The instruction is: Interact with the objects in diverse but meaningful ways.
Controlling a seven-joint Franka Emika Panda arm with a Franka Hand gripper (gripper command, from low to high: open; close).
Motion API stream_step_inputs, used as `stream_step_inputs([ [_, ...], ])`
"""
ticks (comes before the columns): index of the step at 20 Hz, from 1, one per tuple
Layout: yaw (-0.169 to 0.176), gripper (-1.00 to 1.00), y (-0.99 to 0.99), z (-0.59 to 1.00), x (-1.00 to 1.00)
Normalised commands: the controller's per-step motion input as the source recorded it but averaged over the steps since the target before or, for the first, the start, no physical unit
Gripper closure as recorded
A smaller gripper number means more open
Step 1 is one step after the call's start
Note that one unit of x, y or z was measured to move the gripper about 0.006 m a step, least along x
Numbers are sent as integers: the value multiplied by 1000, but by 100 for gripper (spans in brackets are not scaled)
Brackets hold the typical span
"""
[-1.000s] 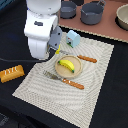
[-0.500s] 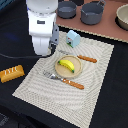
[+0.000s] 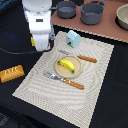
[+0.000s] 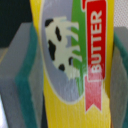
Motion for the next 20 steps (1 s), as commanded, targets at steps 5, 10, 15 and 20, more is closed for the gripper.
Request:
stream_step_inputs([
  [5,24,100,0,-453,-516],
  [10,8,100,0,-463,-422],
  [15,15,100,0,-375,-353],
  [20,21,-100,17,-268,-209],
])
